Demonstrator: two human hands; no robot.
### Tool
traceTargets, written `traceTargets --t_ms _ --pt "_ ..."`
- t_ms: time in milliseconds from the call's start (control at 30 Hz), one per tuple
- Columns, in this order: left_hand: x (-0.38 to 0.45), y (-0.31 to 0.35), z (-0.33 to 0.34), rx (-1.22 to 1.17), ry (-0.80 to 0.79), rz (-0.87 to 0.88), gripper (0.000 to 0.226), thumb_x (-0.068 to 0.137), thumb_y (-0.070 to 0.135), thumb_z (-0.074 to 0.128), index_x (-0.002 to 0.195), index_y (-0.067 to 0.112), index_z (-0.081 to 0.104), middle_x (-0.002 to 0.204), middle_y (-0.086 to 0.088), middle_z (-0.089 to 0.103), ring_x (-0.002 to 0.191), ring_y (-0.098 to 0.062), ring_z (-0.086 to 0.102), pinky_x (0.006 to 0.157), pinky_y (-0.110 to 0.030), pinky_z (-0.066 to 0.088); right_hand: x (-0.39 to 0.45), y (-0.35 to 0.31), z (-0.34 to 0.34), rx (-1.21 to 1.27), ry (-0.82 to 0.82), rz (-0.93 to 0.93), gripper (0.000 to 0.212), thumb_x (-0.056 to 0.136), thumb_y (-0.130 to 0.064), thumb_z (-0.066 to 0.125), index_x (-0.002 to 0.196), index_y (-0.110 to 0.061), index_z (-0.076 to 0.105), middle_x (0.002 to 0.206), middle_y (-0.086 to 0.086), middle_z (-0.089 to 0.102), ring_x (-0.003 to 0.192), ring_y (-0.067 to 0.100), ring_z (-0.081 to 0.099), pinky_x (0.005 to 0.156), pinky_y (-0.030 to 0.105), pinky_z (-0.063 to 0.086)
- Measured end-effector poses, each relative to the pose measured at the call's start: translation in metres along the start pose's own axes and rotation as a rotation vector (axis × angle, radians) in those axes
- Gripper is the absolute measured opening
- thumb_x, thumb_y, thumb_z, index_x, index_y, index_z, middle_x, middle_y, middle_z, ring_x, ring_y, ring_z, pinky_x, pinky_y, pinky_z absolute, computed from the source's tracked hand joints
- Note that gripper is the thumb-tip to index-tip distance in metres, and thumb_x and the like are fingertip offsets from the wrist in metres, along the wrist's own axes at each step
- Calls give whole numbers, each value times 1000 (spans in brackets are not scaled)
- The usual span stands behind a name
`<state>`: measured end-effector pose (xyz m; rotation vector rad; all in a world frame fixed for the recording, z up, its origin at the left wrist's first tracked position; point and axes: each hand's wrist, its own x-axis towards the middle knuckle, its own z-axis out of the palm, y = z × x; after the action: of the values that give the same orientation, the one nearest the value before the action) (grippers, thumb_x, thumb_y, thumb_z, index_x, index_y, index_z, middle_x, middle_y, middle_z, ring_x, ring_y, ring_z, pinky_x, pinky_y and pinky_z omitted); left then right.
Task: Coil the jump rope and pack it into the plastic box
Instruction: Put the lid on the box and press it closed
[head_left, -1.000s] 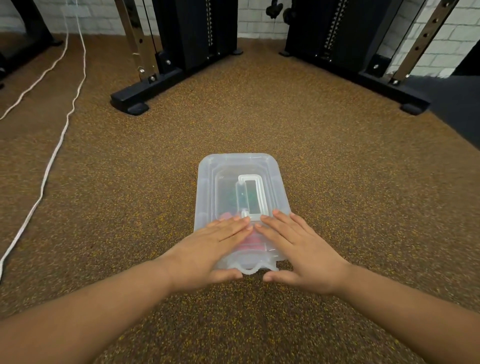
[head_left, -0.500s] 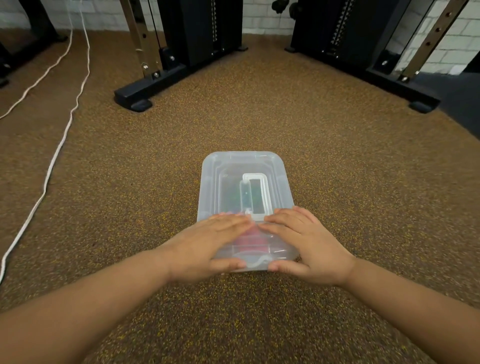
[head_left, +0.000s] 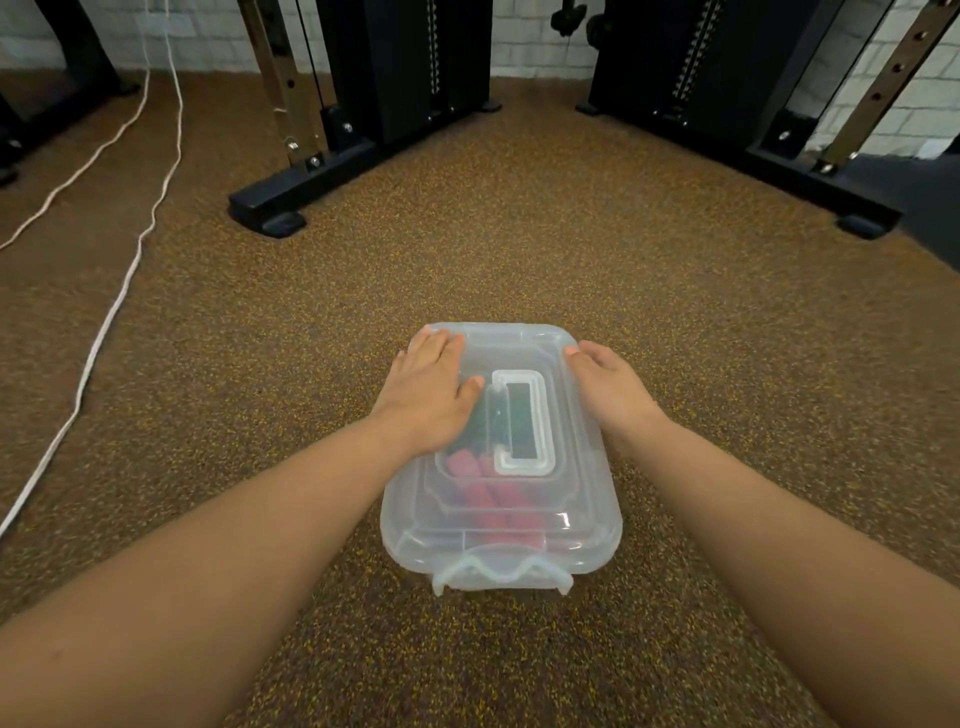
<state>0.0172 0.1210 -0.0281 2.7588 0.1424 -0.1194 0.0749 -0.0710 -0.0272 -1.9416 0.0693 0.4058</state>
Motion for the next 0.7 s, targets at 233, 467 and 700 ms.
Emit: traceTargets --t_ms 233,467,700 --pt "34 -4 -7 -66 79 -1 55 97 39 34 146 13 29 149 -8 31 140 -25 23 116 -35 18 34 -9 8 70 -35 70 44 86 -51 54 116 -21 60 121 2 63 110 23 58 100 41 43" --pt "62 -7 -9 -375 91 -252 32 94 39 43 117 20 55 129 -4 52 119 -22 48 92 -29 37 64 -18 11 43 -78 159 88 58 -71 62 122 -11 60 116 9 67 100 29 66 95 48 49" --pt "73 -13 -12 -523 25 -387 56 86 53 54 127 16 56 132 -4 56 119 -24 52 98 -32 40 79 -24 9 4 -227 227 57 78 -55 66 115 -11 61 102 8 71 84 26 70 71 37 57"
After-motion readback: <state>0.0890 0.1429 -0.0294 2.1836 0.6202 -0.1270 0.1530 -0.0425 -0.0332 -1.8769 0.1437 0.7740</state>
